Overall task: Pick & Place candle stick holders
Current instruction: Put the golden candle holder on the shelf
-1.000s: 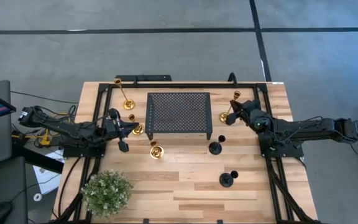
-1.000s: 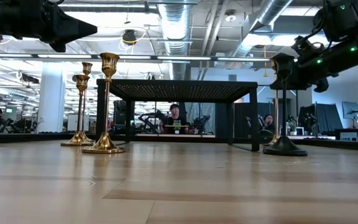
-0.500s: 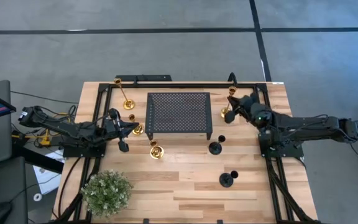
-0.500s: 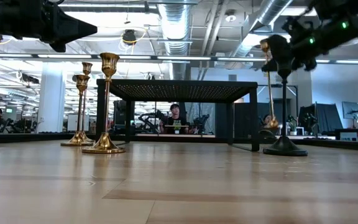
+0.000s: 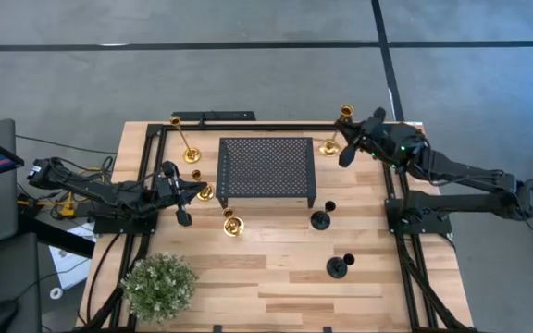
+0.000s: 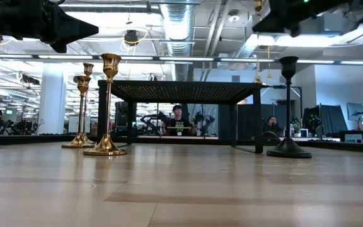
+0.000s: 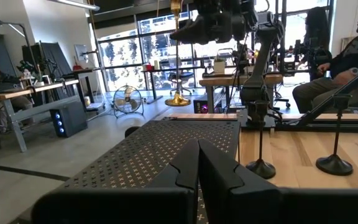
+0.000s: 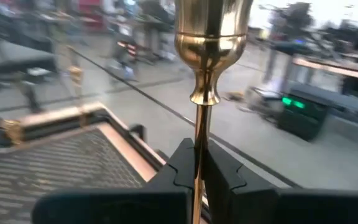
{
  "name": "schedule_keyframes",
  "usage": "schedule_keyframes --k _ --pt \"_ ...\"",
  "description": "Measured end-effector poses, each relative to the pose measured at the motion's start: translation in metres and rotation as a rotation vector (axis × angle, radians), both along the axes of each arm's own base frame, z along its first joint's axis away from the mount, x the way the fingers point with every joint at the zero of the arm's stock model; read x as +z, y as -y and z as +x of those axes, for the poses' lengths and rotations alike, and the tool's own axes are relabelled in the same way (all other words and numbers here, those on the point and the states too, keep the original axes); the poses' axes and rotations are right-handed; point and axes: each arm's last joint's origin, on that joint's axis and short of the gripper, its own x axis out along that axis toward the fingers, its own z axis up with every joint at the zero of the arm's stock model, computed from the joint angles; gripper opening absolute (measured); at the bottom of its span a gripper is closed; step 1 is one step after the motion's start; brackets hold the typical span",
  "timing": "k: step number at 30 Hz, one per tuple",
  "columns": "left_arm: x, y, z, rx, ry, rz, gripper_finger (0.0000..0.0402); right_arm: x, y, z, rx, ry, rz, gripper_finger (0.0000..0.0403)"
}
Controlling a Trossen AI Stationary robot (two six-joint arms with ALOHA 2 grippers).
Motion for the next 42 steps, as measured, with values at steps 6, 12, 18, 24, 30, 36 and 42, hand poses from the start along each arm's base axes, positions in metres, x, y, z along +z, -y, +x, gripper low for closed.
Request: schedule_keyframes --k 6,12,18,24,30,36,42 --pt "0.000 0.000 0.000 0.000 0.000 0.000 0.0008 -0.008 0.019 0.025 0.114 0.032 0.000 0.0002" --pt "0.000 0.000 0.000 -0.001 0.000 0.000 0.0008 -0.008 0.036 0.050 0.184 0.030 0.012 0.0002" --pt "0.000 0.000 0.000 0.000 0.000 0.000 0.0008 0.009 0.049 0.079 0.275 -0.013 0.048 0.0001" --pt "0.000 0.000 0.000 0.000 -0.001 0.000 0.0008 0.007 0.061 0.105 0.316 -0.073 0.086 0.0001" --pt "0.000 0.000 0.000 0.000 -0.001 0.000 0.0008 0.002 0.069 0.117 0.371 -0.032 0.076 0.0001" --pt "0.000 0.000 0.000 -0.001 -0.002 0.000 0.0008 0.001 0.070 0.116 0.363 -0.037 0.081 0.0001" --pt "0.000 0.000 0.000 -0.001 -0.001 0.000 0.0008 -0.002 0.070 0.115 0.359 -0.062 0.100 0.0001"
